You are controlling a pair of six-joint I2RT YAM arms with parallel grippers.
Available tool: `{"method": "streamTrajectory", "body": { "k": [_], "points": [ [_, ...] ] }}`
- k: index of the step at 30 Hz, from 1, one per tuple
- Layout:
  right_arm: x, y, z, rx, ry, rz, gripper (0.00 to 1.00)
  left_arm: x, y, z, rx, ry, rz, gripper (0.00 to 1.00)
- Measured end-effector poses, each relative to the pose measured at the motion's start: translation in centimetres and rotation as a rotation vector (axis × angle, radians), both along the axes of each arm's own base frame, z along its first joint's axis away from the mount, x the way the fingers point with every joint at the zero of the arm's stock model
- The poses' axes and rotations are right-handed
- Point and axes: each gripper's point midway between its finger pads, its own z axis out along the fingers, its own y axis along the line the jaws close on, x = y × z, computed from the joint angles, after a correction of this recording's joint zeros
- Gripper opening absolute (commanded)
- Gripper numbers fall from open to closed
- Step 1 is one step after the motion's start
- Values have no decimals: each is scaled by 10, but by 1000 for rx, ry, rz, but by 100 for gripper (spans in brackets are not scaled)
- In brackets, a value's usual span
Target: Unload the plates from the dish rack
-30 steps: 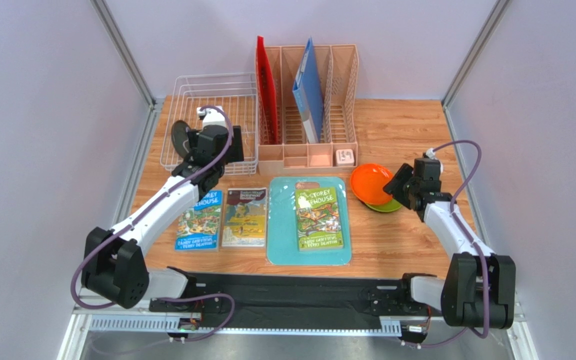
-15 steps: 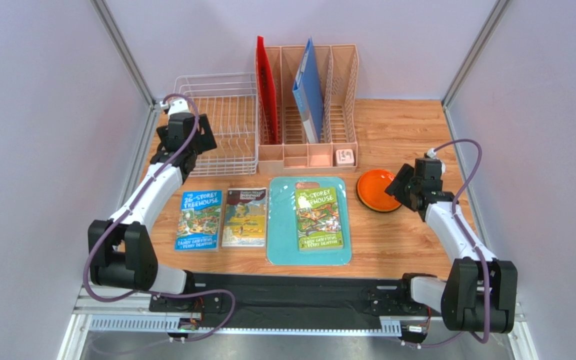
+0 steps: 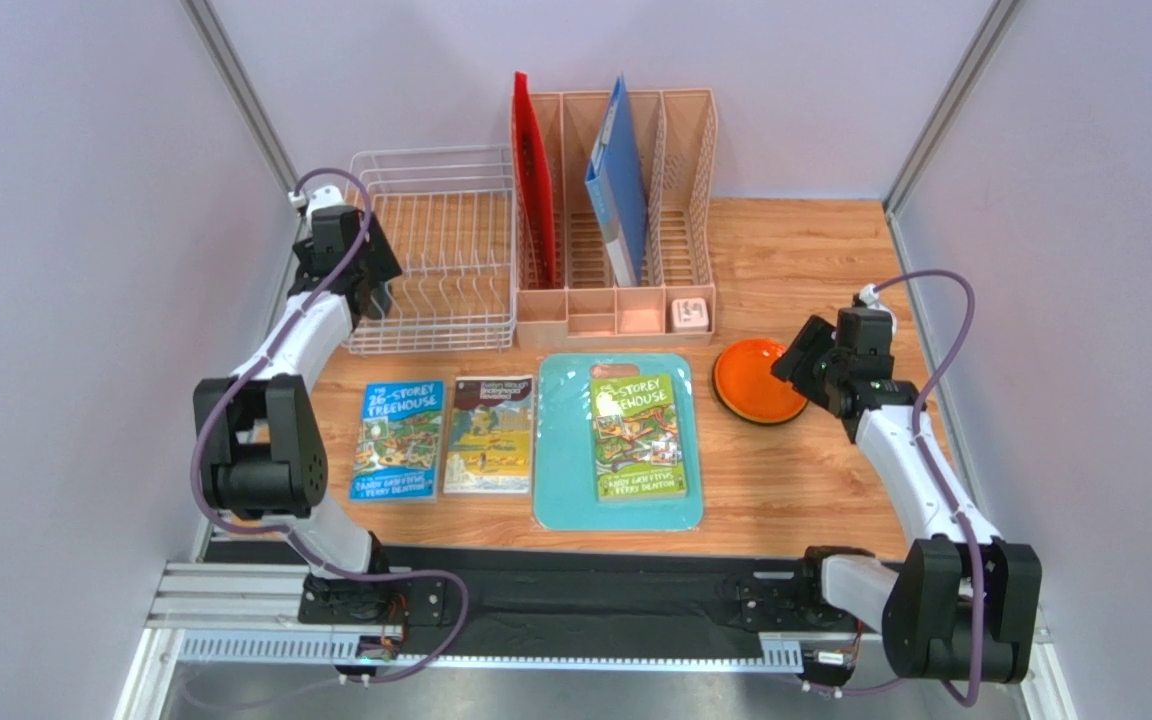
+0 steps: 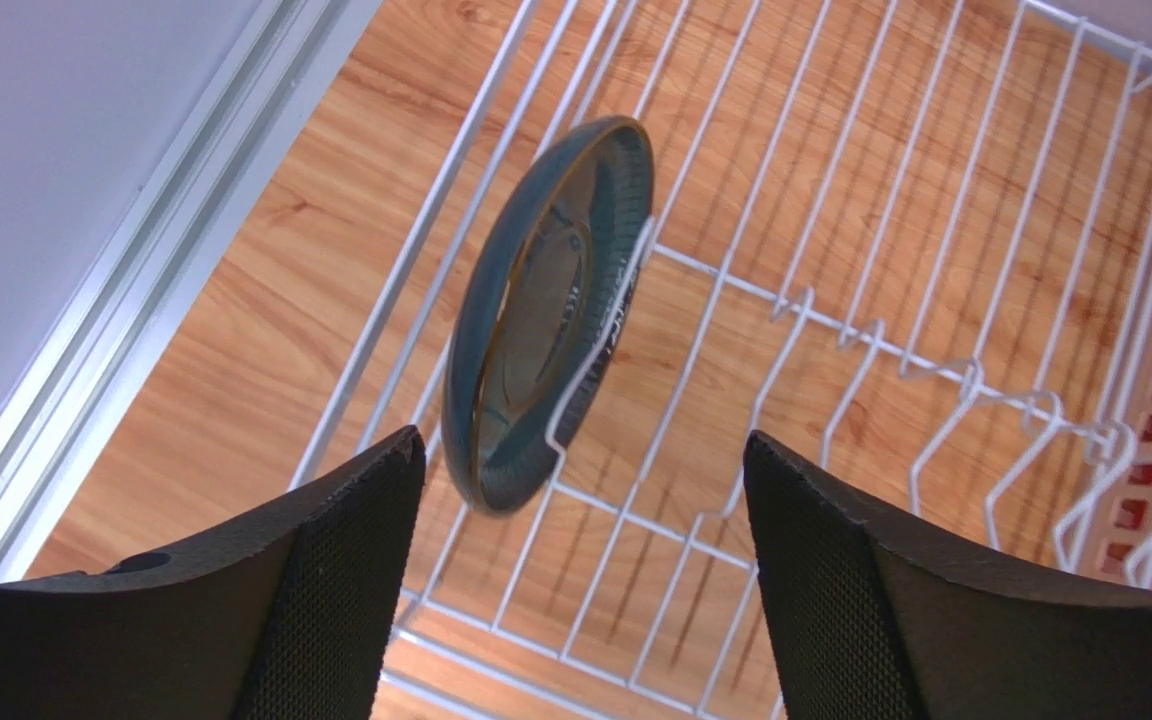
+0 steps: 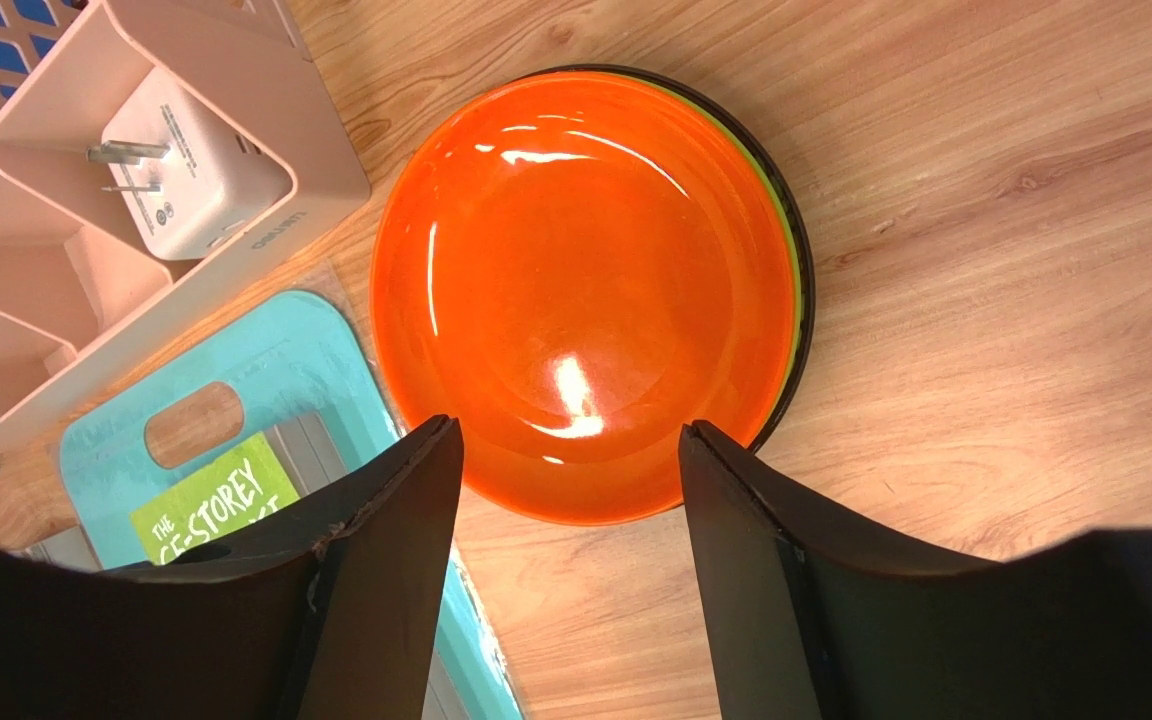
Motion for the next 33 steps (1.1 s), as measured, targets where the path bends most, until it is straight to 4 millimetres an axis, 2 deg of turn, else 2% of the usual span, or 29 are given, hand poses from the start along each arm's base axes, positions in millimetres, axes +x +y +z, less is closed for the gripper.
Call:
{"method": "streamTrajectory", "body": {
  "k": [2, 9, 12, 15, 19, 21, 23, 24, 33],
  "points": [
    [0, 0, -1, 0, 3, 0, 61, 8, 5, -7, 1, 11, 8, 77],
    [2, 0, -16, -2, 57, 4, 61, 23, 20, -26, 1, 30, 38, 76],
    [3, 0, -23, -3, 82, 6, 61, 27, 23, -33, 4, 38, 48, 69],
    [2, -1, -31, -6, 108, 10, 61, 30, 24, -42, 3, 48, 52, 56],
    [2, -1, -37, -8, 125, 13, 61, 33, 27, -47, 7, 48, 61, 27],
    [3, -1, -38, -10, 127, 15, 61, 33, 30, -48, 30, 53, 60, 21],
    [3, -1, -38, -10, 127, 16, 61, 30, 35, -50, 53, 67, 58, 9],
    [3, -1, -38, -11, 127, 16, 61, 29, 35, -52, 67, 75, 41, 0],
    [5, 0, -37, -7, 120, 19, 61, 27, 28, -50, 135, 87, -61, 0]
  ]
}}
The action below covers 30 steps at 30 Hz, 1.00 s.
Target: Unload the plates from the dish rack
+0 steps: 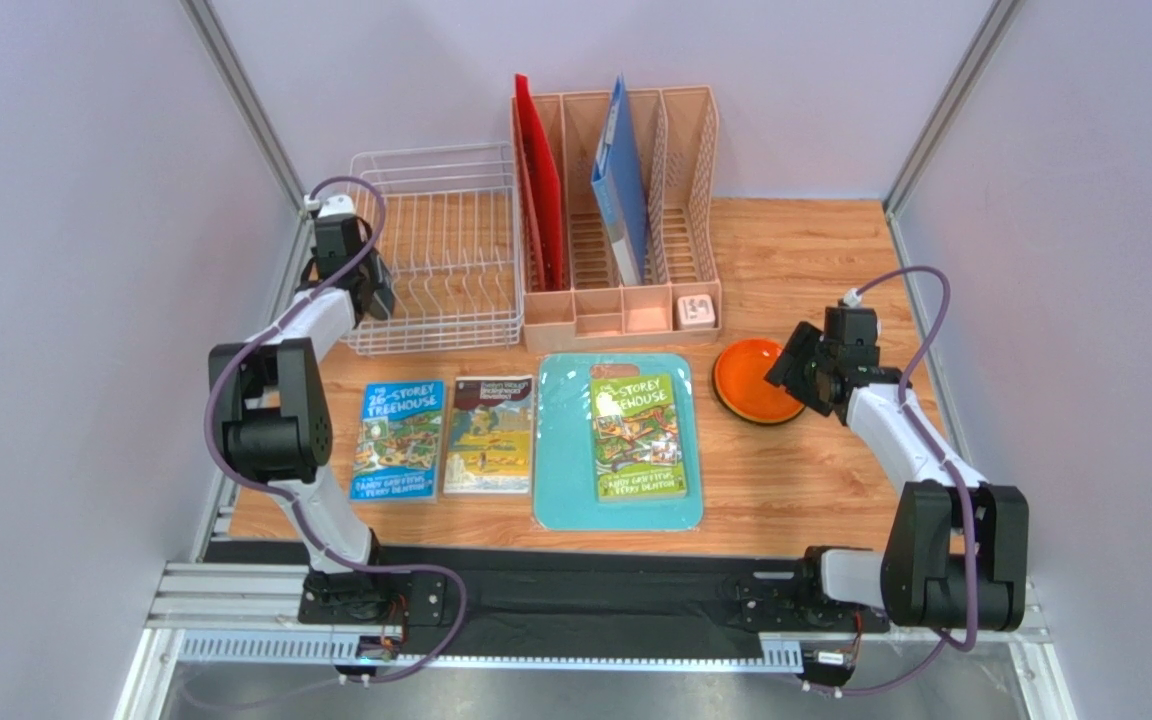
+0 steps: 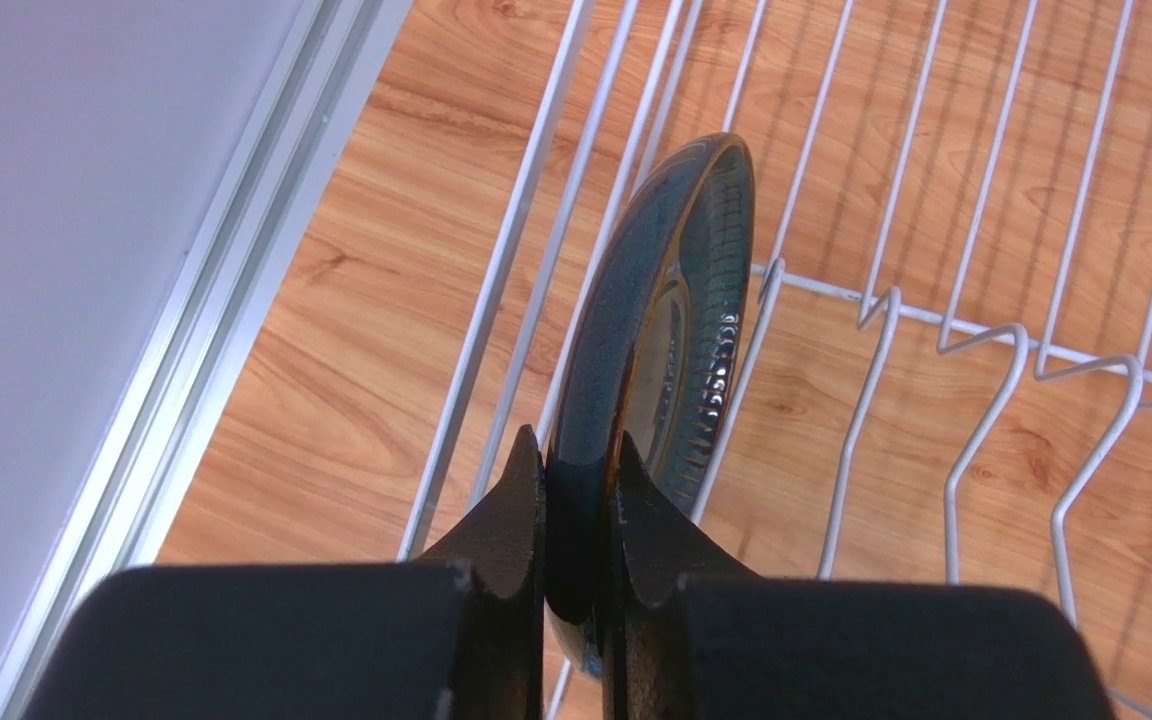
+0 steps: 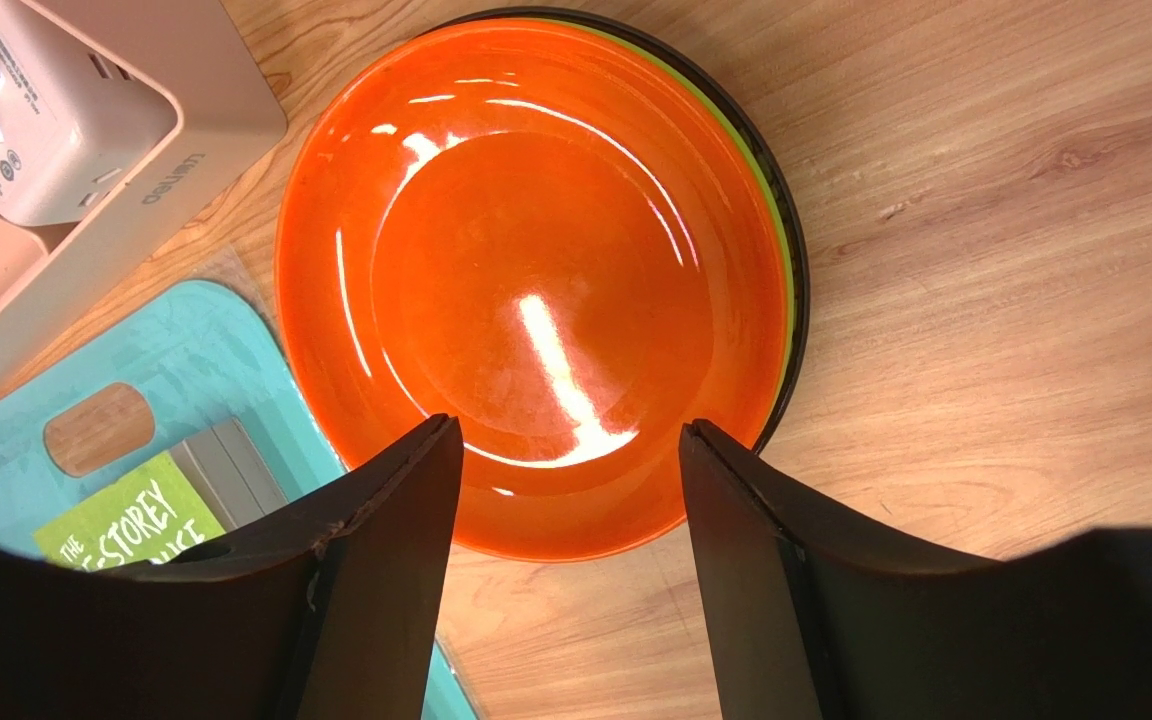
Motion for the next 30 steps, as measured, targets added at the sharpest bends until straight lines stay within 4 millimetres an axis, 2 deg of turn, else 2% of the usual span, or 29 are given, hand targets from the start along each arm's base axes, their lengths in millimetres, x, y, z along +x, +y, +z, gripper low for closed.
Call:
{"method": "streamTrajectory", "body": {
  "k": [5, 8, 16, 21, 26, 28, 30],
  "points": [
    [0, 1, 0, 4, -1, 3, 61, -9, 1, 4, 41, 7, -1, 0],
    [0, 2, 0, 7, -1, 5, 60, -17, 0, 17, 82, -7, -1, 0],
    [0, 3, 0, 11, -1, 9, 60, -30, -6, 89, 204, -145, 13, 0],
    [-1, 6, 10, 15, -29, 21, 61, -46, -17, 123, 178, -208, 12, 0],
    [-4, 18, 38, 47, -112, 66, 62, -74, -42, 149, 10, -261, -32, 0],
    [-4, 26, 53, 68, -158, 98, 63, -85, -60, 159, -99, -308, -81, 0],
    [-5, 38, 66, 89, -198, 141, 64, -96, -87, 160, -226, -341, -155, 0]
  ]
}}
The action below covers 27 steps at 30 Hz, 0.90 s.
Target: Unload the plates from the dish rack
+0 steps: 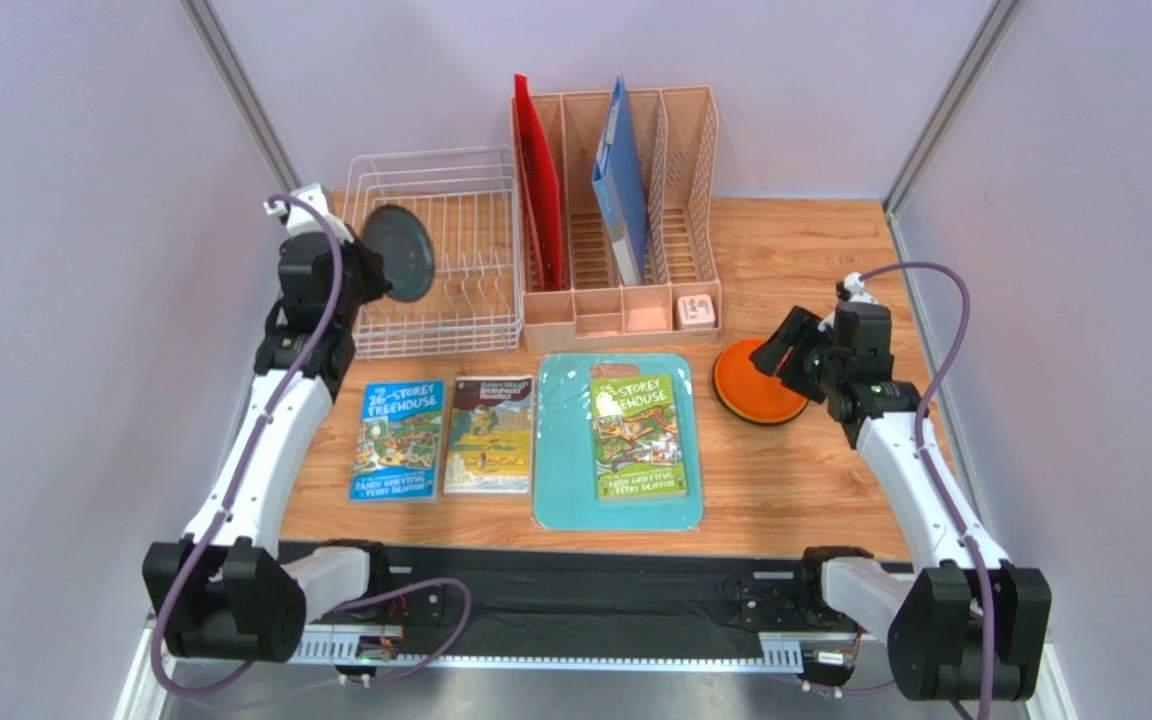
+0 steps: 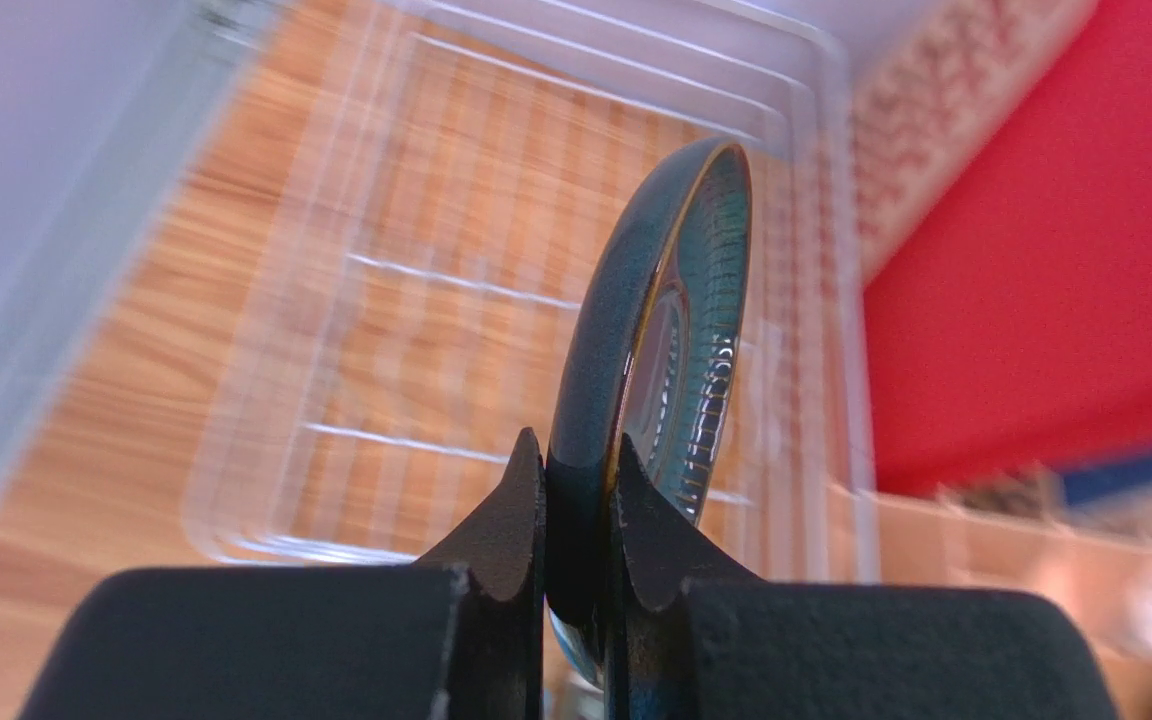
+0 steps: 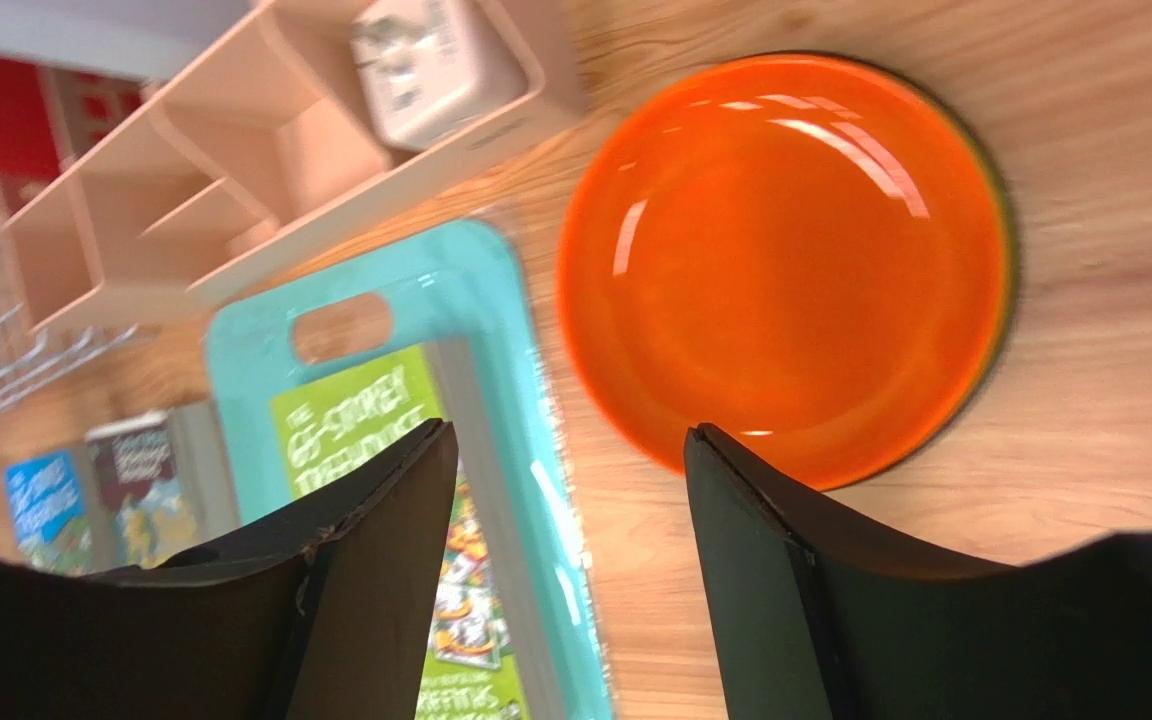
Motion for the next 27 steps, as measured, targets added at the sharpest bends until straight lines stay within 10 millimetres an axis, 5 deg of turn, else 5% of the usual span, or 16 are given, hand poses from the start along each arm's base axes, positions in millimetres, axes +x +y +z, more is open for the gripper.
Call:
{"method": "streamTrajectory", "body": {
  "k": [6, 11, 18, 27],
  "points": [
    [-9, 56, 22, 63, -59, 188, 64, -24, -117, -46, -237, 118, -347, 0],
    [-20, 99, 31, 109, -86, 313, 65, -57, -189, -90, -335, 257, -538, 0],
    [-21, 129, 41, 172, -133, 376, 65, -85, -250, -93, -395, 288, -691, 0],
    [-17, 145, 26, 225, -108, 399, 66, -104, -307, -96, -430, 311, -821, 0]
  ]
}}
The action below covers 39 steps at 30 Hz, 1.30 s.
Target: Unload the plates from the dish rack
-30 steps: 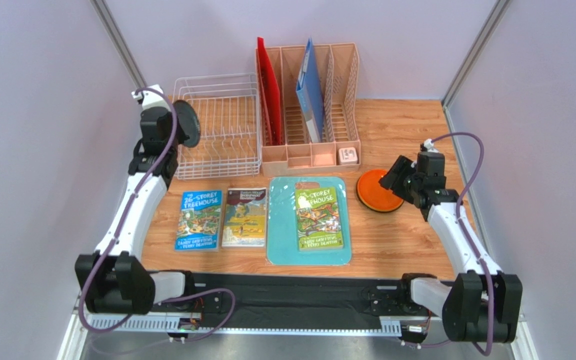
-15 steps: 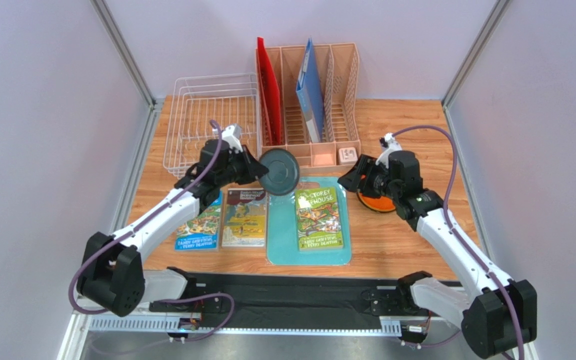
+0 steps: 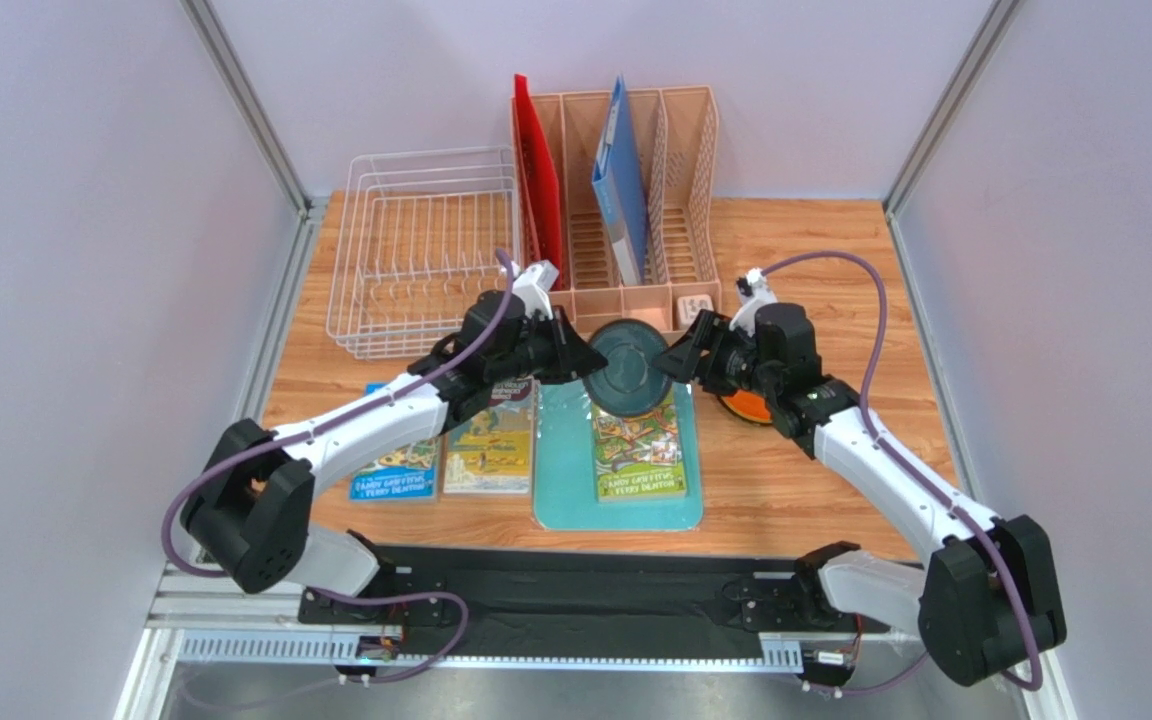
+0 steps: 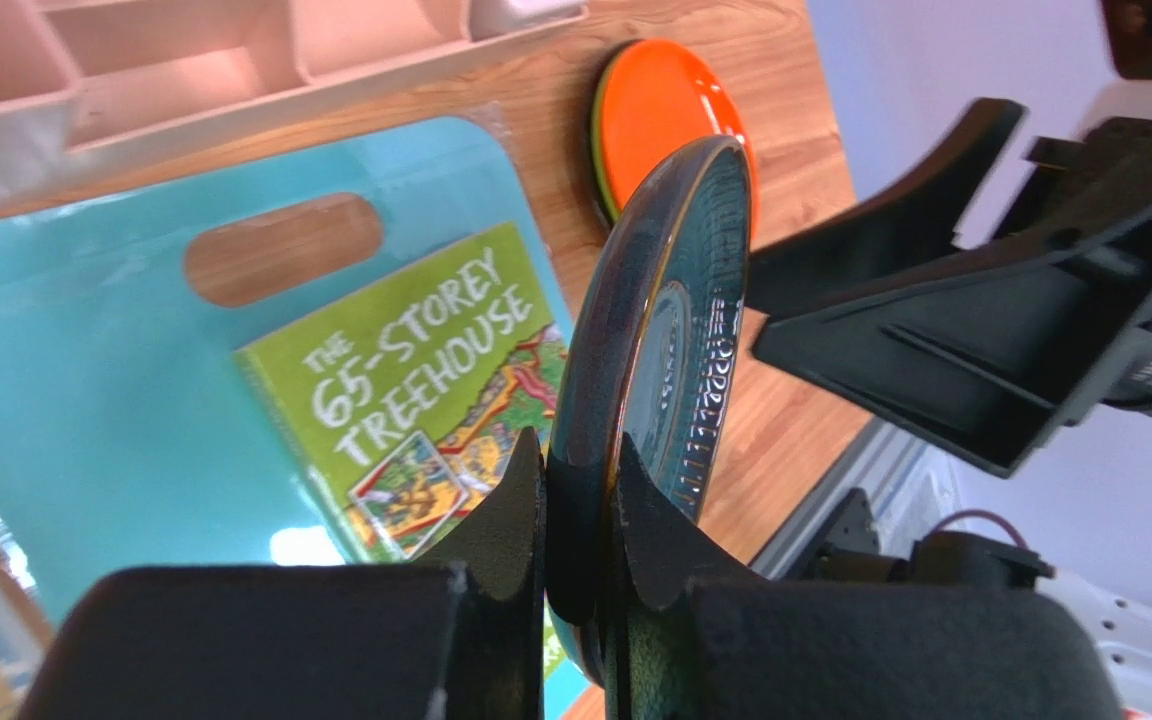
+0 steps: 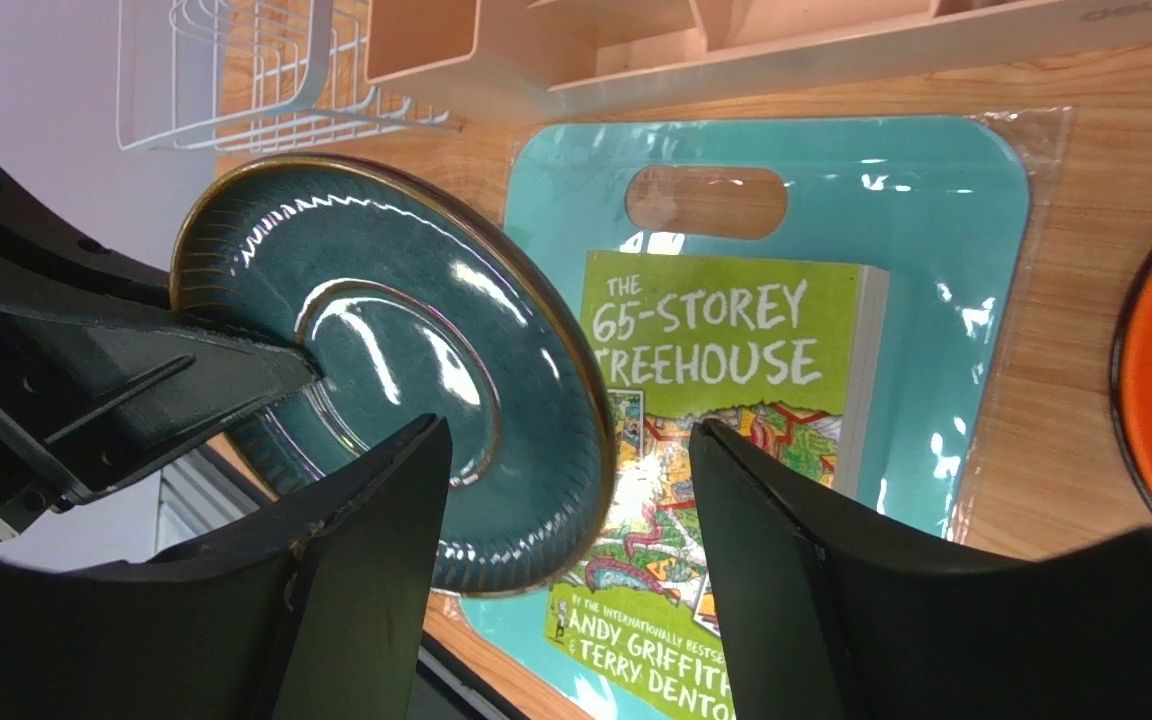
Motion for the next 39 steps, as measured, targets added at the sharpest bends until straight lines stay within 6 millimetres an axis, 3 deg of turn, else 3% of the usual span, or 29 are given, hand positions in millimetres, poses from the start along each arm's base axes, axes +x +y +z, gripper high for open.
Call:
{"method": "streamTrajectory", "body": {
  "k": [4, 6, 11, 16, 18, 19, 21, 23, 24, 25, 28, 32, 33, 35, 39],
  "points": [
    [2, 8, -8, 30, 16, 25, 65, -2, -16, 3, -48, 4, -45, 0],
    [2, 13, -10, 54, 21, 41, 59, -2, -21, 4, -69, 3, -59, 0],
    [6, 17, -10, 108, 15, 62, 0, 7, -22, -1, -103, 37, -53, 0],
    [14, 17, 14, 203, -39, 60, 0, 22, -14, 11, -168, 39, -22, 1],
    [14, 16, 18, 207, -56, 56, 0, 22, -15, 14, -179, 27, -26, 18],
    [13, 15, 19, 208, -62, 54, 0, 22, -16, 14, -181, 27, -31, 43],
    [11, 13, 20, 209, -67, 48, 0, 23, -17, 15, -182, 15, -36, 67],
    [6, 15, 28, 203, -101, 64, 0, 22, -22, 8, -159, 12, -43, 75],
    [4, 14, 28, 195, -103, 61, 0, 18, -28, 7, -156, 14, -59, 85],
    [1, 11, 26, 181, -100, 55, 0, 14, -33, 8, -155, 7, -78, 87],
    [-1, -9, 23, 141, -96, -4, 0, 8, -43, 14, -133, -34, -108, 91],
    [6, -64, 20, 55, -106, -184, 0, 15, -32, 19, -65, -95, -67, 93],
    [8, -78, 17, 31, -102, -232, 0, 19, -25, 19, -27, -118, -41, 99],
    [10, -106, 6, -26, -74, -323, 0, 23, -10, 19, 41, -149, 9, 99],
    [6, -143, -17, -109, 10, -439, 0, 33, 25, 21, 191, -225, 122, 100]
  ]
}}
